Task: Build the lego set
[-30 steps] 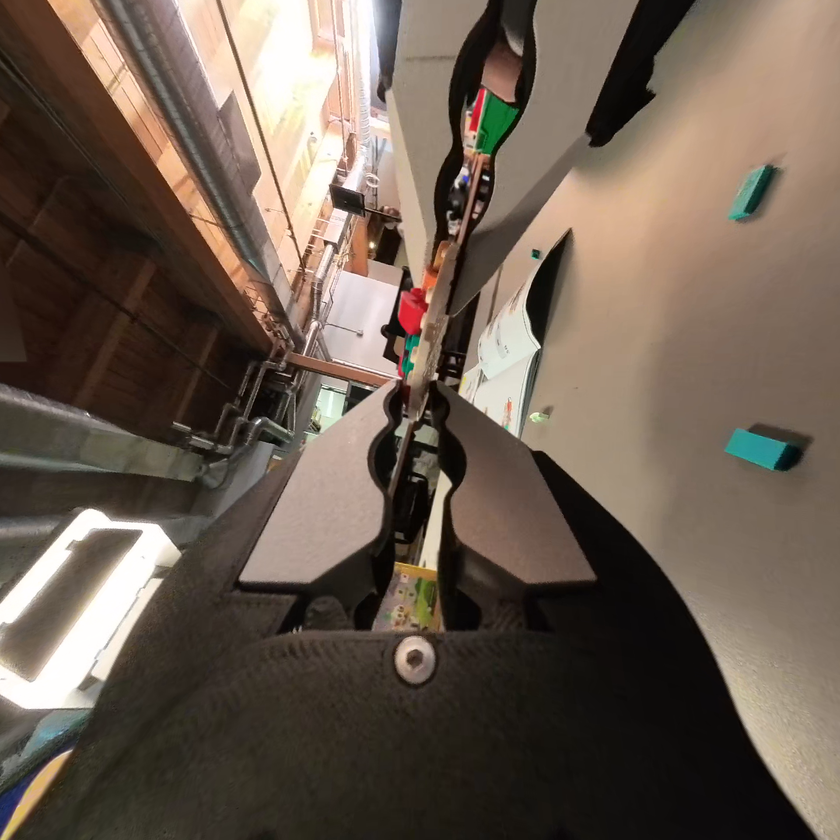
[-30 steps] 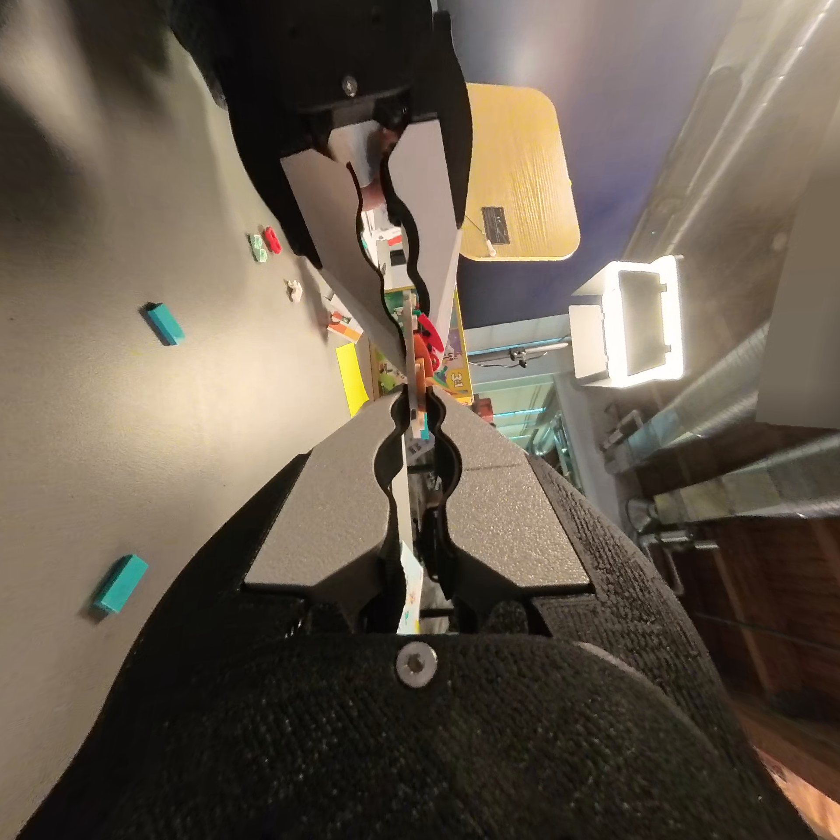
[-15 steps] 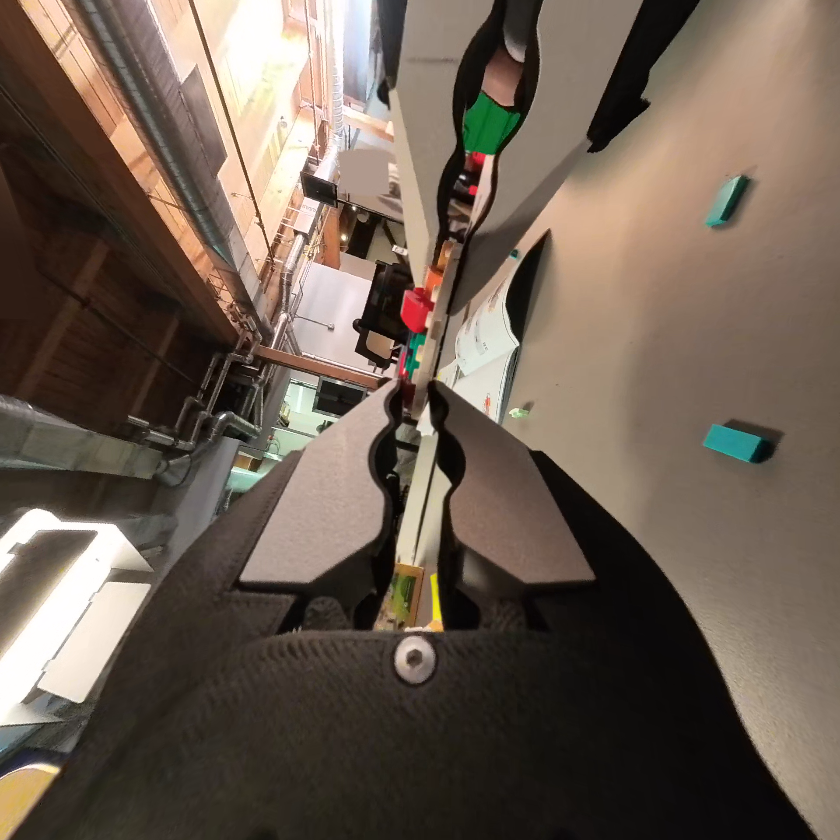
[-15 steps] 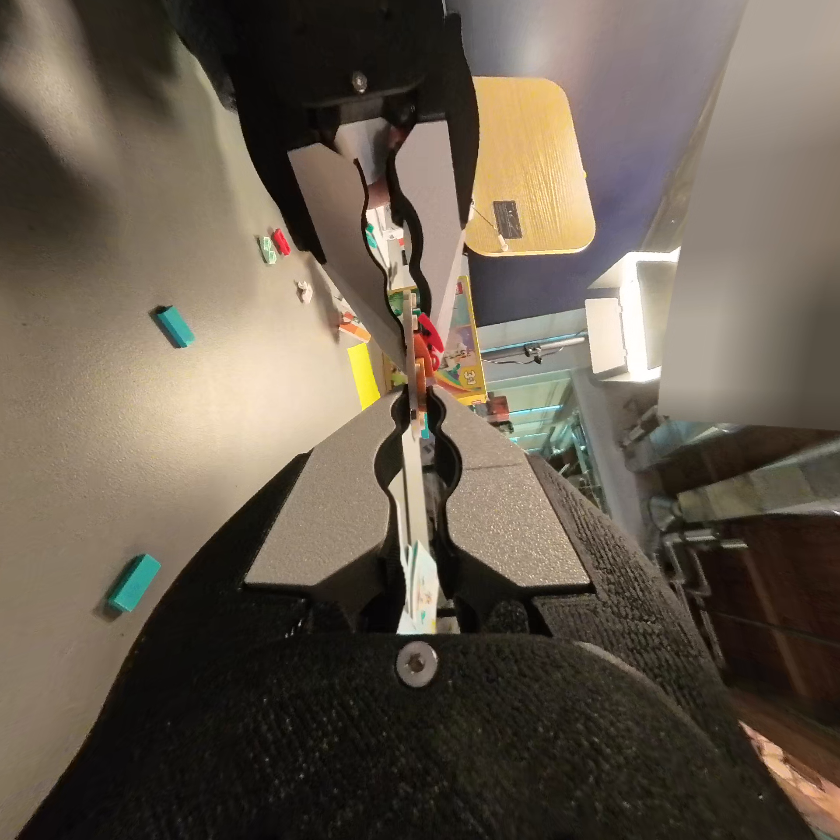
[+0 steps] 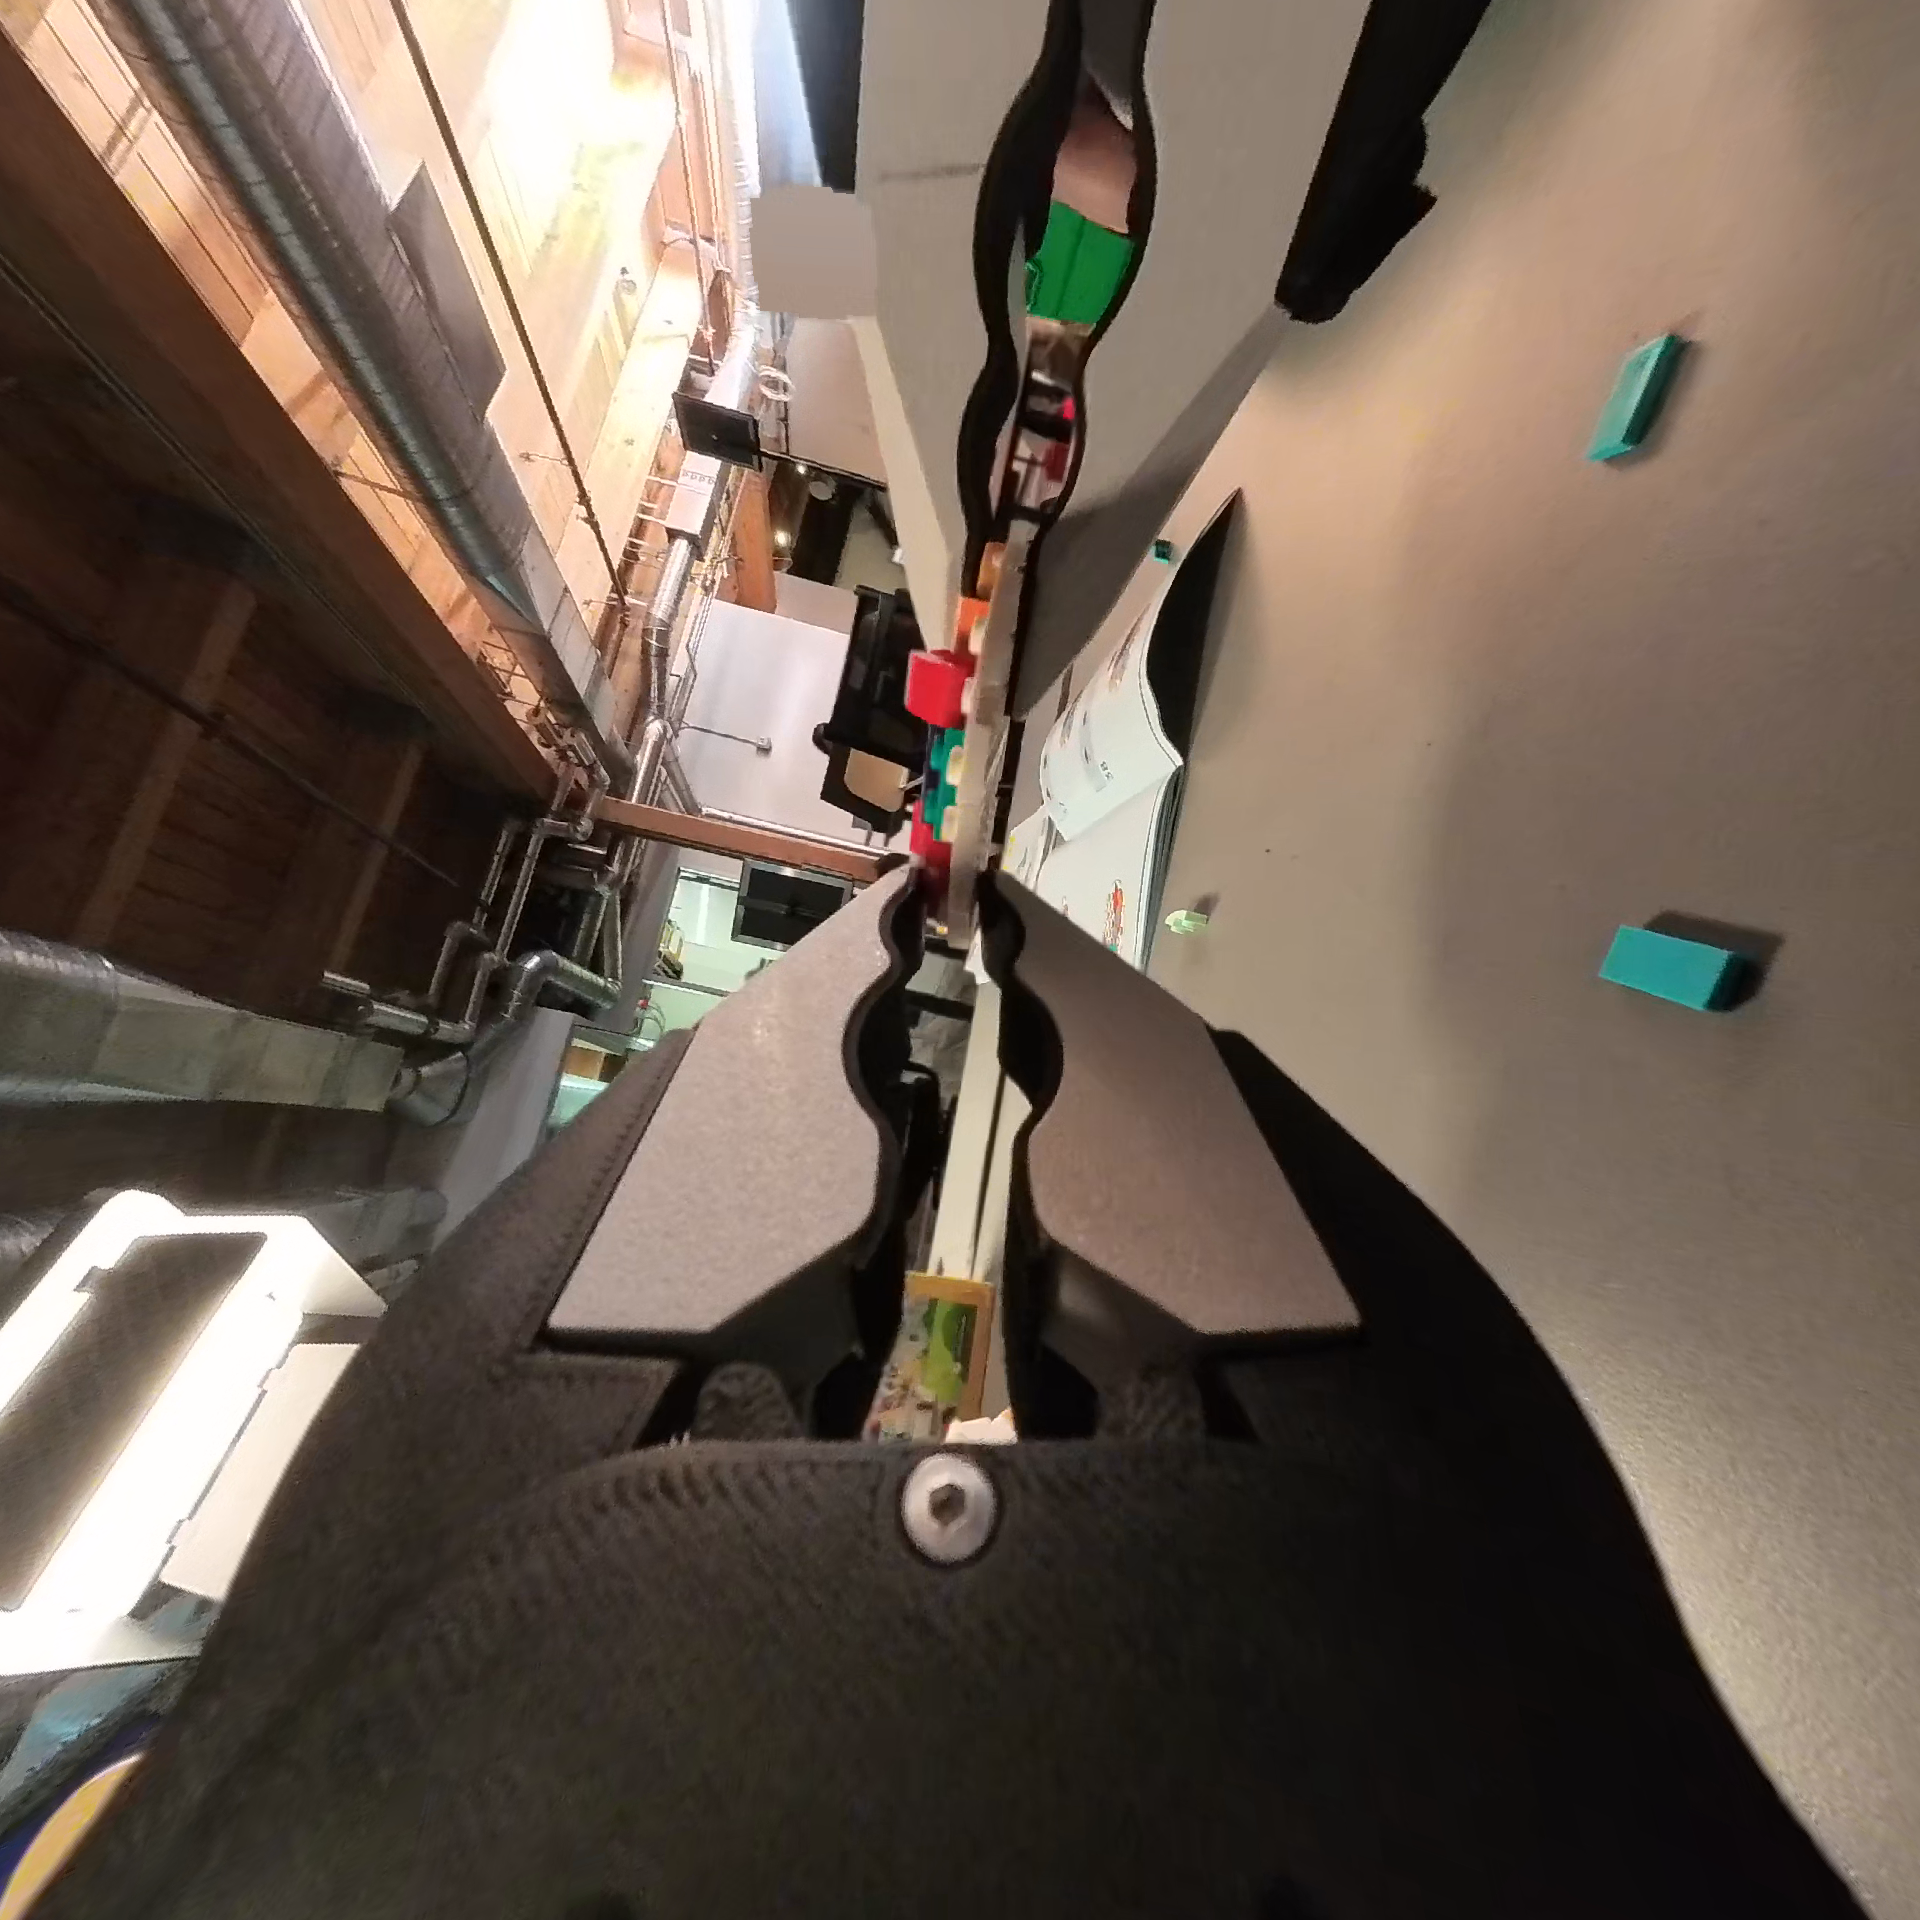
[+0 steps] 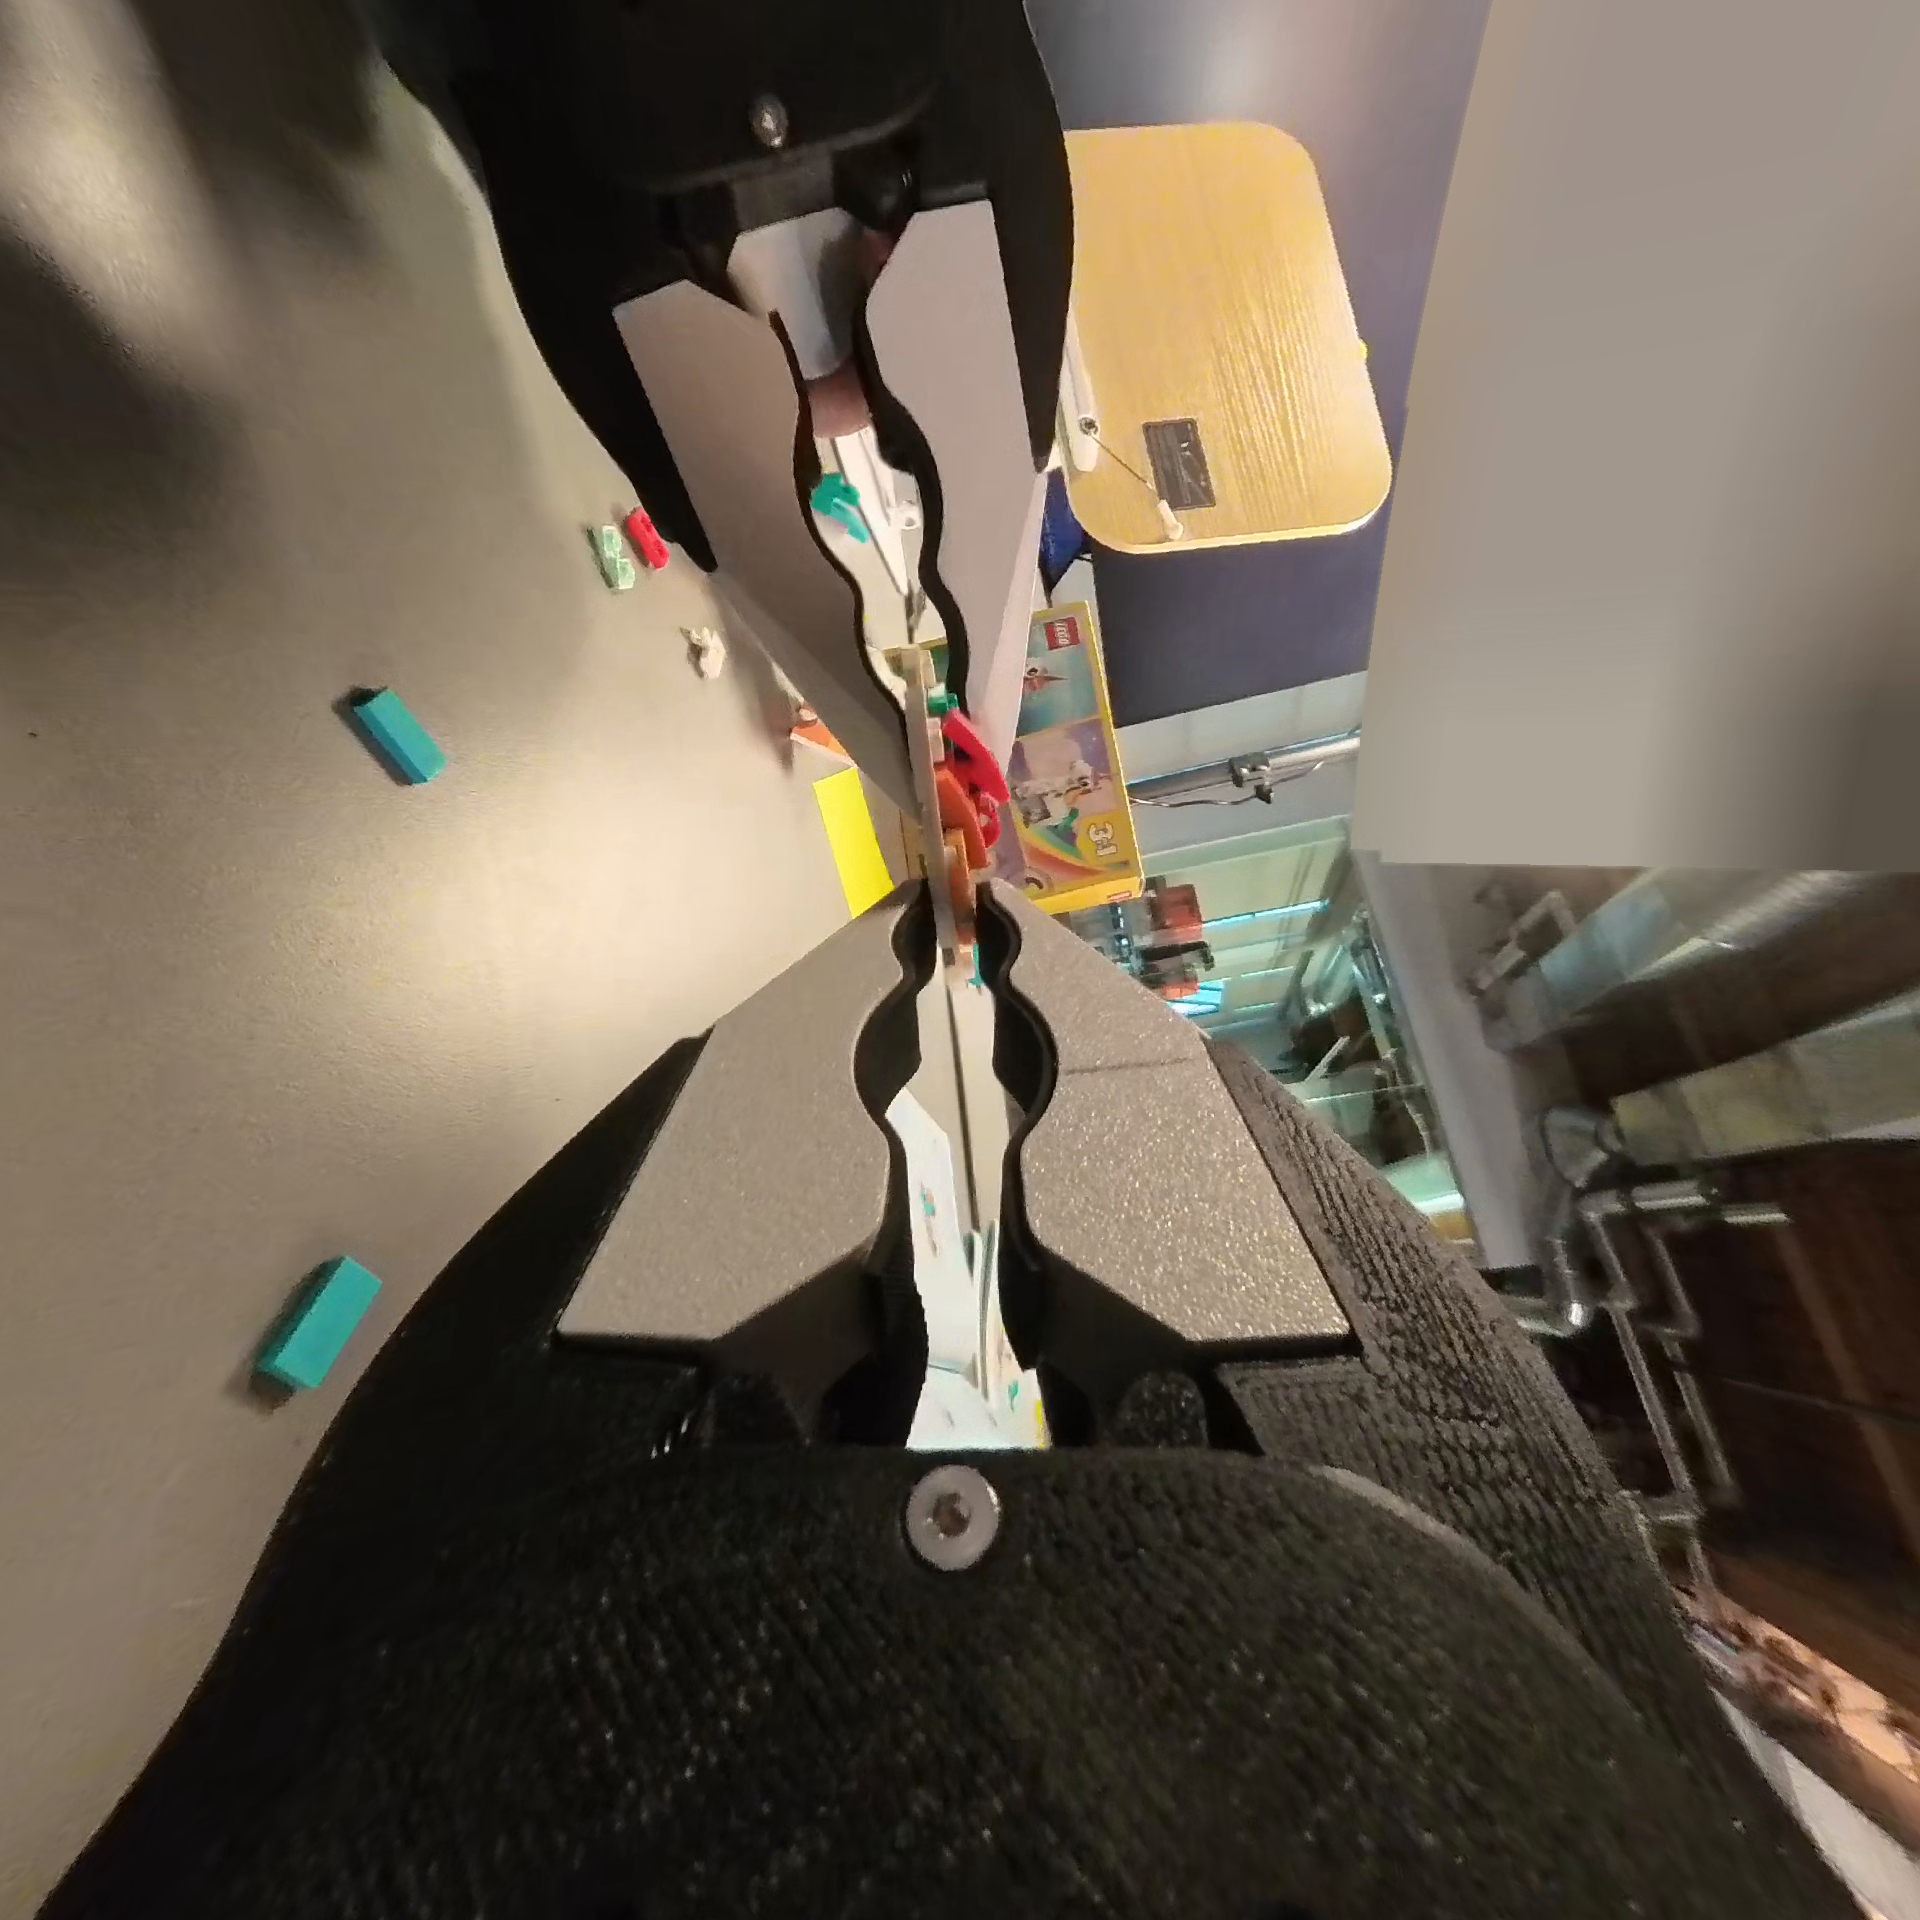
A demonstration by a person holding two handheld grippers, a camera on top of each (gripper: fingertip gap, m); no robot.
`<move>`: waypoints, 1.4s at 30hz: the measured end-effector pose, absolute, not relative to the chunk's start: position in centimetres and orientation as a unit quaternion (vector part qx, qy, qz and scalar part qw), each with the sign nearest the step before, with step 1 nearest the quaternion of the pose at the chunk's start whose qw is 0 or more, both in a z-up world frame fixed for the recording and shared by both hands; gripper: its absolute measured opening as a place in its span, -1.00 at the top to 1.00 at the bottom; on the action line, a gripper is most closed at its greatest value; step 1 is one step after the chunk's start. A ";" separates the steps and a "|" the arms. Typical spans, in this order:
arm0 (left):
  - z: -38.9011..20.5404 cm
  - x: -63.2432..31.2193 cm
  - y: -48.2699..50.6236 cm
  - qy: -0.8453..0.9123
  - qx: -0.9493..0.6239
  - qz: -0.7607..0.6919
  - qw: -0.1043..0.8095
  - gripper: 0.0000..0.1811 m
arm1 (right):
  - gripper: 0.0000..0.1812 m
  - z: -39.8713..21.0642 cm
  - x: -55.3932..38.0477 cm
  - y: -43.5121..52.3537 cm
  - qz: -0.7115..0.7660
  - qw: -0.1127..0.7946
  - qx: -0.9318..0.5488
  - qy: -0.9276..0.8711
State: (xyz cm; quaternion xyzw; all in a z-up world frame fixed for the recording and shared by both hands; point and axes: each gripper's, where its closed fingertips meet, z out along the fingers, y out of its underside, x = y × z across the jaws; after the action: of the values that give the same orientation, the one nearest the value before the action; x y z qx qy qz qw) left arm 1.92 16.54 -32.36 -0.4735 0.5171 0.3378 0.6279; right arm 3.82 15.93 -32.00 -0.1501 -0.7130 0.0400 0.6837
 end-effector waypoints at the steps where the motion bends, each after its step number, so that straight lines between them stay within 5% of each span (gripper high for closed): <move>1: -32.4 1.9 16.6 0.518 -0.472 0.341 0.627 0.91 | 0.94 -32.0 3.8 16.0 0.039 0.683 -0.150 -0.713; 42: -32.7 1.8 16.9 0.509 -0.497 0.313 0.629 0.91 | 0.92 -32.0 3.6 15.9 0.018 0.680 -0.151 -0.718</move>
State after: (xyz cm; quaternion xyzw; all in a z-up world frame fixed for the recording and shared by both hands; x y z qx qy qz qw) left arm 1.81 16.89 -32.68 -0.4972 0.5094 0.3133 0.6286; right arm 3.60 15.93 -32.03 -0.1514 -0.7175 0.0182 0.6796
